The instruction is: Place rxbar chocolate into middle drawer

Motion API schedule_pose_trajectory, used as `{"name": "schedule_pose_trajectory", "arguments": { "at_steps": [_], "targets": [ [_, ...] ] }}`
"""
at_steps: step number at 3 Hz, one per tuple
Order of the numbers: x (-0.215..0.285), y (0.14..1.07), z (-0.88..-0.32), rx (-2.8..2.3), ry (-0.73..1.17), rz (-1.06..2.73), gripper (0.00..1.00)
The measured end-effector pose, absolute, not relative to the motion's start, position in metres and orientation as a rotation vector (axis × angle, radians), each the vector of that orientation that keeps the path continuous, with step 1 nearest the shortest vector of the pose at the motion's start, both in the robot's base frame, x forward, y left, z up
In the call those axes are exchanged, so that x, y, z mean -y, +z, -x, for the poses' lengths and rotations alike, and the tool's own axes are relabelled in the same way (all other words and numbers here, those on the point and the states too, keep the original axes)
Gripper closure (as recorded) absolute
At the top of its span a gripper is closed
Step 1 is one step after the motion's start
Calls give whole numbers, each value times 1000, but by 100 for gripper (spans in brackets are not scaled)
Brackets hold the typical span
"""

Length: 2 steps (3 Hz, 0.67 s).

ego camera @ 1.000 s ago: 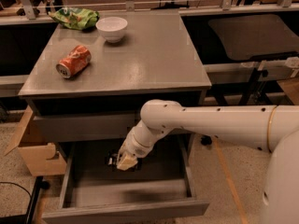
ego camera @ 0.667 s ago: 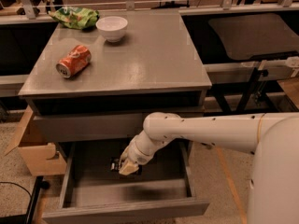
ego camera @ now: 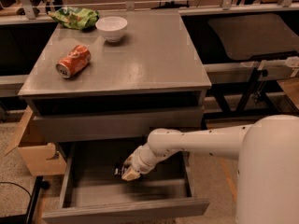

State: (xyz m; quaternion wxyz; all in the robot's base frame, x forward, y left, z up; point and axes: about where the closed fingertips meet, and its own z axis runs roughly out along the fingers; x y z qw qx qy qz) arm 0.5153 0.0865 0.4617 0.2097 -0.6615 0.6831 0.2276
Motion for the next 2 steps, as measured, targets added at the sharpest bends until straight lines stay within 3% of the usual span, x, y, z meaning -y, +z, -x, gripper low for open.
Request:
{"name": "schedule_pose_trajectory", "arguments": {
  "at_steps": [2],
  "targets": [
    [-83,414,-522,-1953,670,1780,100]
  ]
}}
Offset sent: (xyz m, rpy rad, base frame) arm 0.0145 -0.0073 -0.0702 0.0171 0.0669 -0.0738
